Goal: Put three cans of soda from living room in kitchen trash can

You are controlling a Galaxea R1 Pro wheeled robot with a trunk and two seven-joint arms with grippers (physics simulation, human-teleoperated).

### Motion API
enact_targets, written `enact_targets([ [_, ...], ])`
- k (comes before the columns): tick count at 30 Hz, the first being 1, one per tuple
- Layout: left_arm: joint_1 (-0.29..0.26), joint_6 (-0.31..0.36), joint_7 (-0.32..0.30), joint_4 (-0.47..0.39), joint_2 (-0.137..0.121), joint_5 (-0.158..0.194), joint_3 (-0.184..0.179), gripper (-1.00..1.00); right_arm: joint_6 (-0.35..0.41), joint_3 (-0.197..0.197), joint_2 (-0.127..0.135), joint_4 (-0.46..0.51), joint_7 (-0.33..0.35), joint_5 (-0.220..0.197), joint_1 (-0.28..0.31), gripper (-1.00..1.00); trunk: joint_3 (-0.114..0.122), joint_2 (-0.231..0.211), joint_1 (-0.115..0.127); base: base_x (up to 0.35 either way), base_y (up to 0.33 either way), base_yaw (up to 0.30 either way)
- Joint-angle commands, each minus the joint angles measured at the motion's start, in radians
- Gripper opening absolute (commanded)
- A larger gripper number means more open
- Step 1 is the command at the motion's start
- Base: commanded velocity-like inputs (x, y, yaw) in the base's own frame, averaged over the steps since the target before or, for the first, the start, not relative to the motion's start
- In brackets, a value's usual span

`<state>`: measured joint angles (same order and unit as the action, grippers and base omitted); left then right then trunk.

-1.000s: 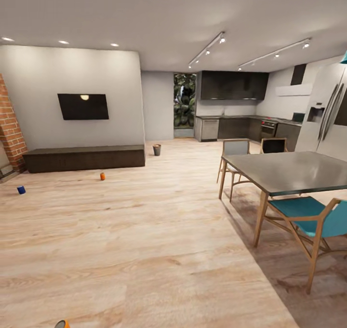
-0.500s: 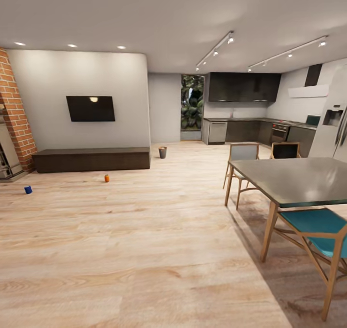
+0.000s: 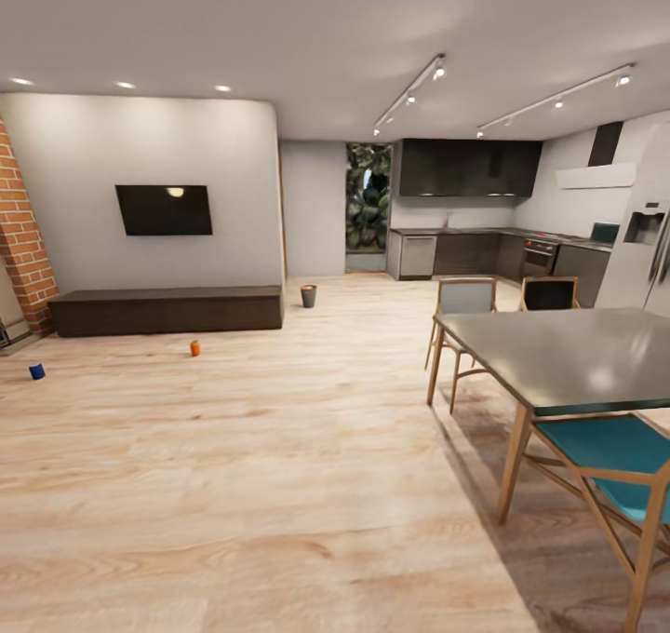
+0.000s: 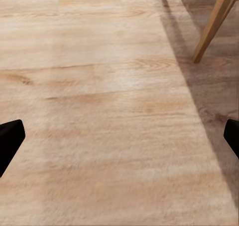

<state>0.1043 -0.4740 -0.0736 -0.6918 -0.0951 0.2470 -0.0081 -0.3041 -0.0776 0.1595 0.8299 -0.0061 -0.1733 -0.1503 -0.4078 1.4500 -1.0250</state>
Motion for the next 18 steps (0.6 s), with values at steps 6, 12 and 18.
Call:
enact_targets([
  [6,0.0,0.0,0.0,0.0,0.0,0.0,0.001,1.0,0.0,-0.001,0.0,0.0,0.0,0.0,0.0,1.0,0.0,0.0,0.0,0.243,-0.09,0.0],
  [12,0.0,0.0,0.0,0.001,0.0,0.0,0.002,1.0,0.0,0.0,0.0,0.0,0.0,0.0,0.0,1.0,0.0,0.0,0.0,0.258,-0.014,0.007],
  [18,0.0,0.0,0.0,0.001,0.0,0.0,0.003,1.0,0.0,0.0,-0.001,0.0,0.0,0.0,0.0,1.0,0.0,0.0,0.0,0.26,-0.003,0.13],
])
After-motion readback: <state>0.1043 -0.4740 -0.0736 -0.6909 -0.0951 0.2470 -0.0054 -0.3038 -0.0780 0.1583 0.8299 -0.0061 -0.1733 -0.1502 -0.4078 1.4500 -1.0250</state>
